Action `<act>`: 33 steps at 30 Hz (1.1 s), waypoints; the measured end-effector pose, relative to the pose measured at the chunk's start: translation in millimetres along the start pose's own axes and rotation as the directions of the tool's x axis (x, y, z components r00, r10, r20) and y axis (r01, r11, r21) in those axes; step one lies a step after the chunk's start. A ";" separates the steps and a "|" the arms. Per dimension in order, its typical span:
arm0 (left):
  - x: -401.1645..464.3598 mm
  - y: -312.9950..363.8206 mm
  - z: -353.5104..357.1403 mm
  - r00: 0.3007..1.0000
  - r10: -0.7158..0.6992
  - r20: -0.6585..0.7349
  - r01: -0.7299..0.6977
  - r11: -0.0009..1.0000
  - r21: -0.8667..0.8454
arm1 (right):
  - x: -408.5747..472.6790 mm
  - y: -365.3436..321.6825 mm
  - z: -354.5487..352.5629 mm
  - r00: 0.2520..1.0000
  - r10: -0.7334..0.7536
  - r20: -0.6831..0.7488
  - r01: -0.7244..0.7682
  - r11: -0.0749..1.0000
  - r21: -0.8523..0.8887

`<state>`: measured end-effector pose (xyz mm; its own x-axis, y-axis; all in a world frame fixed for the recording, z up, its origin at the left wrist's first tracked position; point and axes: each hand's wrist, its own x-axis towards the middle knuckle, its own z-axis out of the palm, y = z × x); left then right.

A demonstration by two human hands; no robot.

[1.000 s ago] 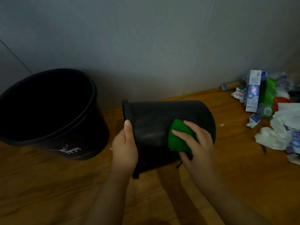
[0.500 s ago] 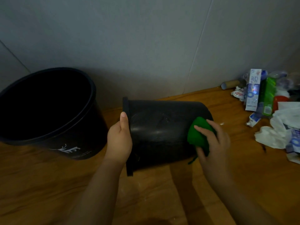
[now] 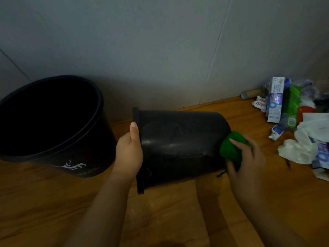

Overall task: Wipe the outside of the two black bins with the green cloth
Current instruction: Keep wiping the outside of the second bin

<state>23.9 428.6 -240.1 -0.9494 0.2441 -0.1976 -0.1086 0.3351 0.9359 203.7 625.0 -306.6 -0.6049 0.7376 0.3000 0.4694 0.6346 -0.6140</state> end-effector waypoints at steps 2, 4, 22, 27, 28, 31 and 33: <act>-0.7 -0.6 0.4 1.000 -0.014 -0.003 0.013 1.000 -0.012 | -1.9 1.7 -0.9 0.999 0.007 -0.040 -0.007 1.000 -0.003; -0.5 -1.0 0.5 1.000 -0.015 -0.010 0.015 1.000 -0.002 | -7.9 -1.8 1.7 0.999 -0.017 -0.040 0.017 1.000 -0.010; 11.3 3.2 -2.0 0.999 -0.022 0.034 0.020 0.998 0.051 | -10.3 -7.9 0.0 0.971 -0.217 0.101 0.227 0.968 -0.107; 16.1 1.9 -1.7 0.999 -0.027 0.020 0.026 0.998 0.060 | -0.7 1.5 -6.2 1.000 0.021 -0.014 -0.021 0.999 -0.045; 16.7 2.3 -1.0 0.999 -0.033 0.018 0.032 0.998 0.055 | -1.3 0.5 -5.8 1.000 0.019 -0.021 -0.020 0.998 -0.052; 17.6 3.2 -0.2 0.999 -0.033 0.025 0.032 0.999 0.040 | -5.3 -7.0 -3.2 1.000 -0.016 -0.012 0.016 0.999 -0.036; 17.7 4.2 -1.0 0.999 -0.026 0.023 0.025 0.999 0.044 | -10.2 -15.9 -0.4 0.999 -0.037 0.028 0.038 0.999 -0.035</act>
<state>6.4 433.4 -239.4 -0.9391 0.2563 -0.2289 -0.1195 0.3809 0.9169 202.6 607.4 -299.6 -0.6396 0.7069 0.3022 0.4680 0.6698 -0.5764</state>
